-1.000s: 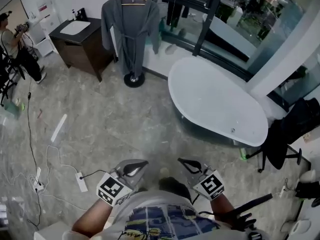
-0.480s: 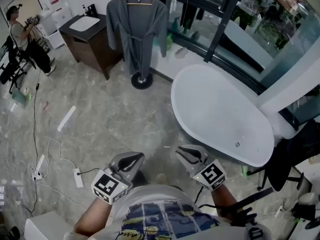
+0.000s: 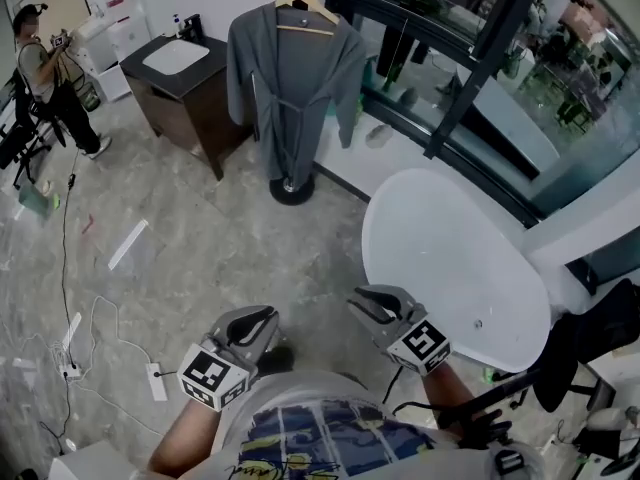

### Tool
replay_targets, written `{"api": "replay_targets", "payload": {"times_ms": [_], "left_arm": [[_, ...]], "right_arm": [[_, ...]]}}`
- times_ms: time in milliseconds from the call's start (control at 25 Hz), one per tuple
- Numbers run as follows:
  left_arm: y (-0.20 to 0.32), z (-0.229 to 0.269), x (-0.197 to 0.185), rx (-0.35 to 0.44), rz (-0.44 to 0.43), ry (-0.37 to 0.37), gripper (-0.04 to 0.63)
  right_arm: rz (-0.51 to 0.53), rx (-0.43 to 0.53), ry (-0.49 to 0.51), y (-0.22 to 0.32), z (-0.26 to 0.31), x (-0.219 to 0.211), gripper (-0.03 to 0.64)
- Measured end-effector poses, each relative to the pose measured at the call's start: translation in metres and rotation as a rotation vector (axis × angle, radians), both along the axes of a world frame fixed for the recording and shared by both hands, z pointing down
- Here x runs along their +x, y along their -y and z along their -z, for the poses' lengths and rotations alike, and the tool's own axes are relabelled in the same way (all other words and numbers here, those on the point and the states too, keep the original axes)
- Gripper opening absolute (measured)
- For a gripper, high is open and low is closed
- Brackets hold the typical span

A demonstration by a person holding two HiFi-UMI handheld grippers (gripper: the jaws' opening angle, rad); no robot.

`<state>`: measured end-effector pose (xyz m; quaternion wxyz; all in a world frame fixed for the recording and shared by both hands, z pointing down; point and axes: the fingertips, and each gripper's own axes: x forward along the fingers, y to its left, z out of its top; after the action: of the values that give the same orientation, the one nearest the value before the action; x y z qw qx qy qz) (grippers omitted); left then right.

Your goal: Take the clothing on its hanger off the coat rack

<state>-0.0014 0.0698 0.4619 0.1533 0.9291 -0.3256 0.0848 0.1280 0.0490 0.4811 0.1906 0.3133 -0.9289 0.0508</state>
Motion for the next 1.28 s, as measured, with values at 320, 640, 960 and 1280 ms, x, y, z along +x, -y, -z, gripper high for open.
{"api": "replay_targets", "payload": {"times_ms": [320, 640, 960, 1280], "left_arm": [[0.093, 0.015, -0.061, 0.022, -0.001, 0.030, 0.041], [0.173, 0.012, -0.068, 0.006, 0.095, 0.001, 0.044], [0.263, 0.033, -0.038, 0.047, 0.143, 0.018, 0.075], [0.319, 0.040, -0.014, 0.053, 0.210, 0.038, 0.084]], "right_arm": [[0.007, 0.068, -0.056, 0.146, 0.029, -0.035, 0.113], [-0.006, 0.119, -0.178, 0.312, 0.046, 0.000, 0.141], [-0.026, 0.225, -0.269, 0.500, 0.092, 0.055, 0.175], [-0.052, 0.229, -0.341, 0.654, 0.112, 0.085, 0.251]]}}
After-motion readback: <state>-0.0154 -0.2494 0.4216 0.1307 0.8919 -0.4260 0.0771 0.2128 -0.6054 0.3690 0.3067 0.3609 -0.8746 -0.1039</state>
